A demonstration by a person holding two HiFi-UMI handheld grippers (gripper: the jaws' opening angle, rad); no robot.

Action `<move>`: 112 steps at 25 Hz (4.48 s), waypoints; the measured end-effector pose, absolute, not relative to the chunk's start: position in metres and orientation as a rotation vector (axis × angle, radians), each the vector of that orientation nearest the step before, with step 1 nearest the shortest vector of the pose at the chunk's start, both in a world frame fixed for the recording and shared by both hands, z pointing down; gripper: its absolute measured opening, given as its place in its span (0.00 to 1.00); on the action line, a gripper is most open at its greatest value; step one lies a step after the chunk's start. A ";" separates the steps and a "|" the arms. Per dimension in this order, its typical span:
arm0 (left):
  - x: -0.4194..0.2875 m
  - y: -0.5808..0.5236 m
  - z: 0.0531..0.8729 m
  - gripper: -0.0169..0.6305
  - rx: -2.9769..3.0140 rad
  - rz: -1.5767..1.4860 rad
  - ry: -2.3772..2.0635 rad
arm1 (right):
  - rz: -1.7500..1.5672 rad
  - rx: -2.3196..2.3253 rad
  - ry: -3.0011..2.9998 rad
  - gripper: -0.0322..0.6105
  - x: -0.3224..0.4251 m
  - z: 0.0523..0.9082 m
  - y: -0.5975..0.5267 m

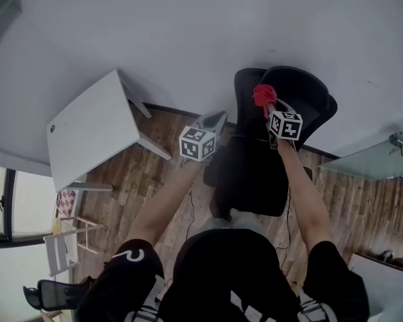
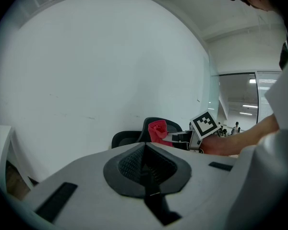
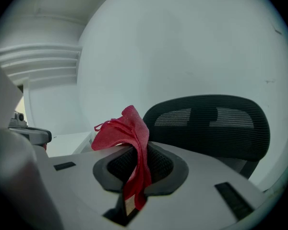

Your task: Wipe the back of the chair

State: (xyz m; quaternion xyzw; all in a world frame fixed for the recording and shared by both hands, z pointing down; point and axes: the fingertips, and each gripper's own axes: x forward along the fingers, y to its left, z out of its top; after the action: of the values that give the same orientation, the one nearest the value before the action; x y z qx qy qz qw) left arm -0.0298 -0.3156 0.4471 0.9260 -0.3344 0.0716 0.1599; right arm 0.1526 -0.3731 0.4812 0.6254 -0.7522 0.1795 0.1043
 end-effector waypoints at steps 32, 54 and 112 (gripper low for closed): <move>0.041 -0.341 0.439 0.06 2.731 0.364 -0.933 | 0.636 2.055 -2.042 0.16 0.268 0.483 -0.421; 0.137 -0.318 0.462 0.06 2.757 0.409 -0.795 | 0.598 2.263 -1.937 0.16 0.370 0.475 -0.355; -0.039 -0.431 0.579 0.06 2.740 0.330 -0.699 | 0.697 2.135 -1.971 0.16 0.121 0.654 -0.496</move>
State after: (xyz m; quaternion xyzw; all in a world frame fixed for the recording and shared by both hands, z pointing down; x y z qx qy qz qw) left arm -0.0387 -0.4313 0.5787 0.9520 -0.2428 0.1146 0.1470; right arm 0.1206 -0.4955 0.6537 0.7124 -0.6577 0.2325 0.0770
